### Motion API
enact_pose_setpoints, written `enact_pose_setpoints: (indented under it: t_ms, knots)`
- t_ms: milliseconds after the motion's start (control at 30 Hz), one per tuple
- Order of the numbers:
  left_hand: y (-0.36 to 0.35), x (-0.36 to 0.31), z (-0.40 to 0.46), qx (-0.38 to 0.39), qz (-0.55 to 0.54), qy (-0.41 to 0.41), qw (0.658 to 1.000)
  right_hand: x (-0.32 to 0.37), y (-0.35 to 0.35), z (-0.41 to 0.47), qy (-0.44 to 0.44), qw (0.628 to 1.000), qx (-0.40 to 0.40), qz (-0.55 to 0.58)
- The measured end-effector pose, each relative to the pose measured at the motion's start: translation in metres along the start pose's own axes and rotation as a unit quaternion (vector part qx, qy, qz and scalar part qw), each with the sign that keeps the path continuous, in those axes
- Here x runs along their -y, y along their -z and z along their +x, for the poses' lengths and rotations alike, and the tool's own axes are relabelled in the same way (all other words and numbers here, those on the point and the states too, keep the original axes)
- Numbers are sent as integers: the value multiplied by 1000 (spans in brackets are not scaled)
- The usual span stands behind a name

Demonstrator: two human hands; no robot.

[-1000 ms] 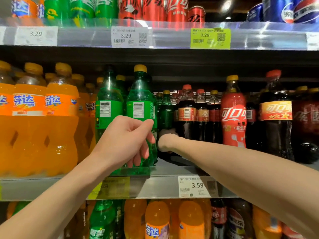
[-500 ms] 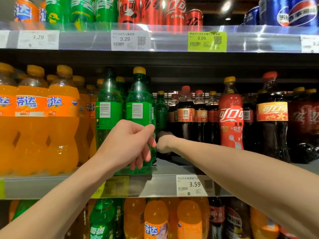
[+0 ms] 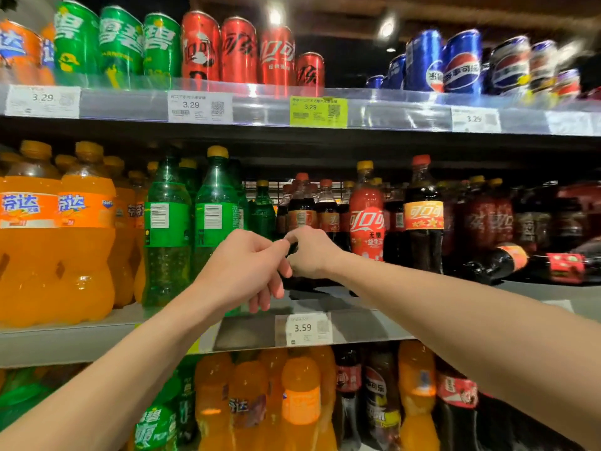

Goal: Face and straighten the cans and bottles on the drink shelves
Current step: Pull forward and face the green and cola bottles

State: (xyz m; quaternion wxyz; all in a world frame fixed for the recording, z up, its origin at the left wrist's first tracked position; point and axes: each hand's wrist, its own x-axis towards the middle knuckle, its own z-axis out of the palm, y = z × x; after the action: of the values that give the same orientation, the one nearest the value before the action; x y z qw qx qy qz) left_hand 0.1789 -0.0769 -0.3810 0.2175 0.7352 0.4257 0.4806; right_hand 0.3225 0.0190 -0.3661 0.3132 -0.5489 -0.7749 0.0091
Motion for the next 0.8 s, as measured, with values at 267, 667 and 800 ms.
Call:
enact_pose_setpoints:
  t_ms: [267,667,800]
  knots:
    - [-59,-32,7,30,3,-14,999,-46,70,-66,2,988,-146,40]
    - [-156,-48,59,-95,56,-14,994,-129,127,-108,-124,954,-258,85]
    - [-164,-35,83,-107,163,80,978,-142,126,-110,-211,959,-106,155]
